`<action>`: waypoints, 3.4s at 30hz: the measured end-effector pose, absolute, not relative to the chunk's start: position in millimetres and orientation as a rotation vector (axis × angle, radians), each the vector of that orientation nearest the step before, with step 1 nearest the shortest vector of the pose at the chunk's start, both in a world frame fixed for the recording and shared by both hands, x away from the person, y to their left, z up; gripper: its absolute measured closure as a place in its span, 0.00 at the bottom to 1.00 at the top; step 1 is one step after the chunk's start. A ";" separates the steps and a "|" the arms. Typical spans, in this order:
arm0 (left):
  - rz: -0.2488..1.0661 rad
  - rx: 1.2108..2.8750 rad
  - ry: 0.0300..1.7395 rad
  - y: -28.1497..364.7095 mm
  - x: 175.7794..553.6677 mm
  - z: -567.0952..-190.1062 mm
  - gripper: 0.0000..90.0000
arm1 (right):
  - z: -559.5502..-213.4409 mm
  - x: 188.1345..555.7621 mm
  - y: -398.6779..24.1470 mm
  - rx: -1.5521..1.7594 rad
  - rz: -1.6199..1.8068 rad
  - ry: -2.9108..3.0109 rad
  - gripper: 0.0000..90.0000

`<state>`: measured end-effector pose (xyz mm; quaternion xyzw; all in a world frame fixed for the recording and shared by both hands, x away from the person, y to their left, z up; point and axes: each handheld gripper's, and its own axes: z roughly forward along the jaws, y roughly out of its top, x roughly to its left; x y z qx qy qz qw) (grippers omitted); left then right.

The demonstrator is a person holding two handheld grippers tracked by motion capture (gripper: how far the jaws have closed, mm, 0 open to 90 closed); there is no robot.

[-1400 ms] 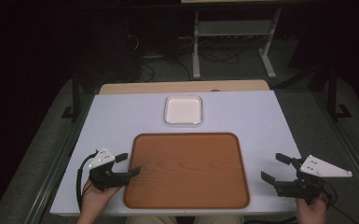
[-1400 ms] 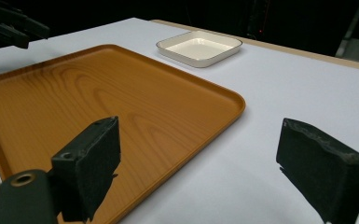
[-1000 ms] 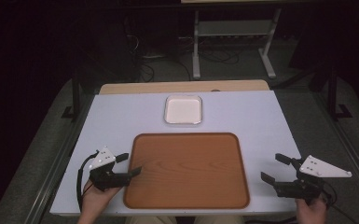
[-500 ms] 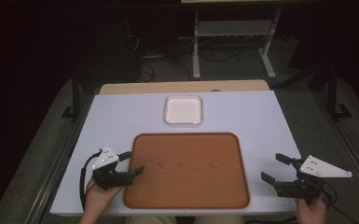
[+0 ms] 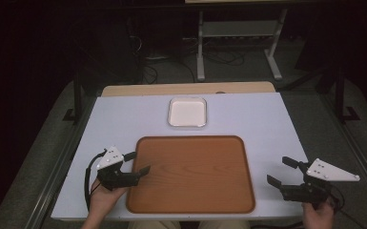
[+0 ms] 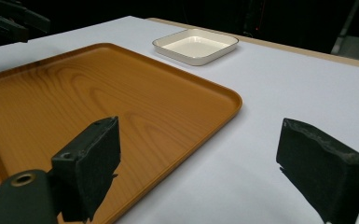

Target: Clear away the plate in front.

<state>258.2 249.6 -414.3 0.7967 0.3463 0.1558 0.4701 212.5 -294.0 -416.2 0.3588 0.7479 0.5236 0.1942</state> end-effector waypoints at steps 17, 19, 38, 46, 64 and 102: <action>0.299 1.974 0.857 228.8 286.6 -409.3 0.31 | -416.5 213.3 -293.7 1.016 1.471 2.087 0.14; 0.293 1.977 0.858 227.2 288.8 -409.0 0.32 | -416.5 213.4 -293.2 1.016 1.471 2.088 0.14; 0.268 2.011 0.880 214.9 317.1 -399.0 0.35 | -416.4 213.5 -290.4 1.006 1.470 2.097 0.14; 0.272 2.027 0.895 204.0 336.0 -395.0 0.37 | -416.5 213.6 -290.7 1.006 1.475 2.097 0.14; 0.242 2.046 0.975 185.1 381.4 -390.1 0.41 | -416.6 214.0 -293.2 0.995 1.490 2.093 0.14; 0.204 2.018 1.227 174.1 475.0 -404.4 0.47 | -417.0 213.7 -296.4 0.997 1.506 2.083 0.14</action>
